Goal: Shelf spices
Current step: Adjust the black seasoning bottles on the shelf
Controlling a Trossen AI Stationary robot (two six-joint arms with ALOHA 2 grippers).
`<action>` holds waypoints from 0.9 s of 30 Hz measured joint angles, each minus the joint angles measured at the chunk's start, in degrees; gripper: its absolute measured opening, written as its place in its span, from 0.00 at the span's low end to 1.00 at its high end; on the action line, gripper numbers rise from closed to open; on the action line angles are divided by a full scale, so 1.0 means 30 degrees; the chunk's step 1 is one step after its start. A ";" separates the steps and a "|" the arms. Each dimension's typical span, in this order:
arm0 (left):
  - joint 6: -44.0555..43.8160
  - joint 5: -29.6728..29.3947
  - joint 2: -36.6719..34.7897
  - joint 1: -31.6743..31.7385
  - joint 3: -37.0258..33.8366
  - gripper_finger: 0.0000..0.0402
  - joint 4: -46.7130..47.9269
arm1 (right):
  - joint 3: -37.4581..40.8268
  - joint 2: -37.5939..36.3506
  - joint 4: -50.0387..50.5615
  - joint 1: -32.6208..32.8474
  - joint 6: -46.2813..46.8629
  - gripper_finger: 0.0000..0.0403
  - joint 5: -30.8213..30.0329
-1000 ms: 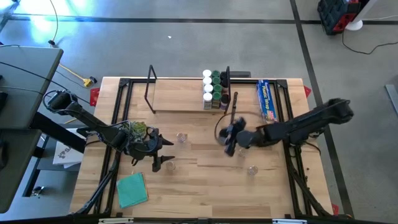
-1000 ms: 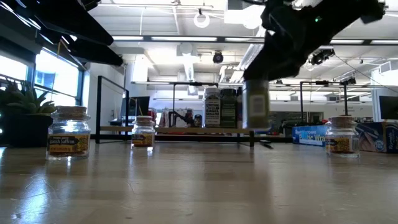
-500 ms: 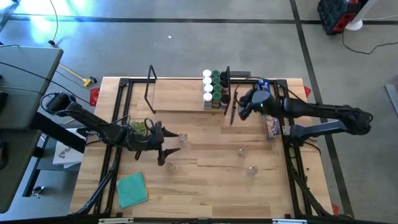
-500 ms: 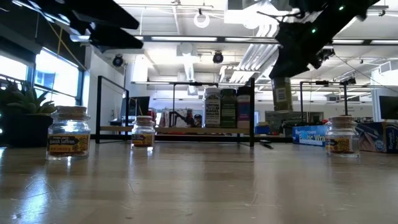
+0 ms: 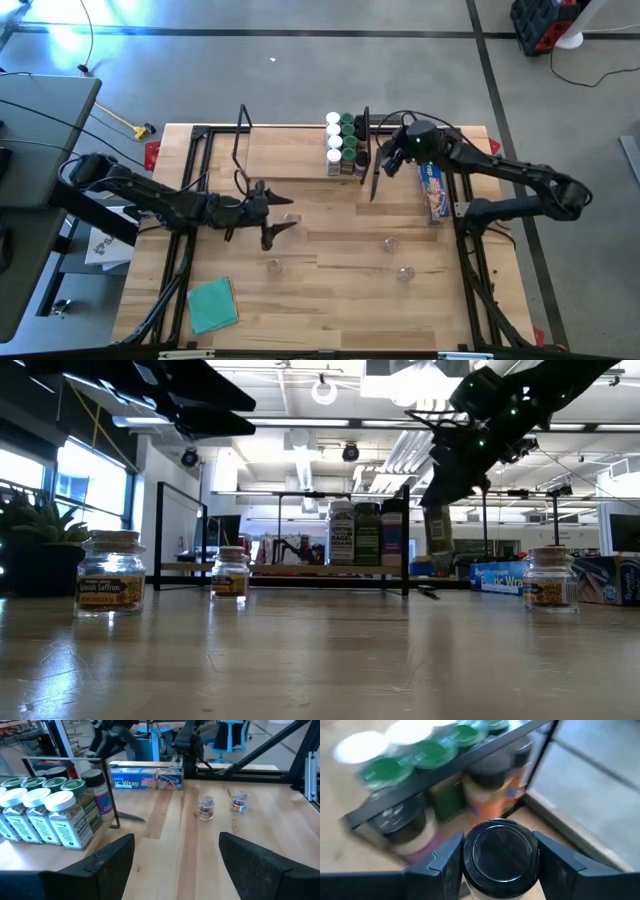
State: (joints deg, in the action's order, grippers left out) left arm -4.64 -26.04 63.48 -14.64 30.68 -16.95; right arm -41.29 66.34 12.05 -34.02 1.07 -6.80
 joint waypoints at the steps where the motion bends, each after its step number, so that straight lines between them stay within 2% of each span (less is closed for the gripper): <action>1: -0.0002 0.0111 0.0000 0.0120 0.0000 0.71 0.0003 | 0.0162 -0.0039 0.0138 0.0036 0.0046 0.47 0.0684; 4: -0.0004 0.0368 0.0007 0.0384 0.0000 0.71 0.0022 | 0.1105 -0.0149 0.0357 0.0824 0.0211 0.47 0.2298; 6: -0.0007 0.0622 0.0007 0.0500 0.0000 0.71 0.0078 | 0.1535 -0.0149 0.0397 0.1789 0.0514 0.47 0.2080; 11: -0.0007 0.0998 0.0007 0.0904 0.0000 0.71 0.0087 | 0.0331 -0.0268 0.1817 0.3901 0.1385 0.47 -0.1858; 18: -0.0036 0.1766 0.0007 0.1421 0.0000 0.71 0.0116 | -0.6090 -0.0273 0.9046 0.5110 0.2101 0.47 -0.6025; 21: -0.0019 0.2014 0.0007 0.1524 0.0000 0.71 0.0112 | -0.8300 -0.0286 0.8372 0.5108 0.0962 0.47 -0.5633; 27: 0.0600 0.2021 0.0007 0.1623 0.0000 0.71 -0.0024 | -0.9154 0.1074 0.3080 0.3873 -0.0424 0.47 -0.0801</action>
State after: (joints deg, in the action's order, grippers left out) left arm -2.84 -19.98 63.51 -9.77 30.68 -17.02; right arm -68.75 69.56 21.29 -22.40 -0.20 -9.21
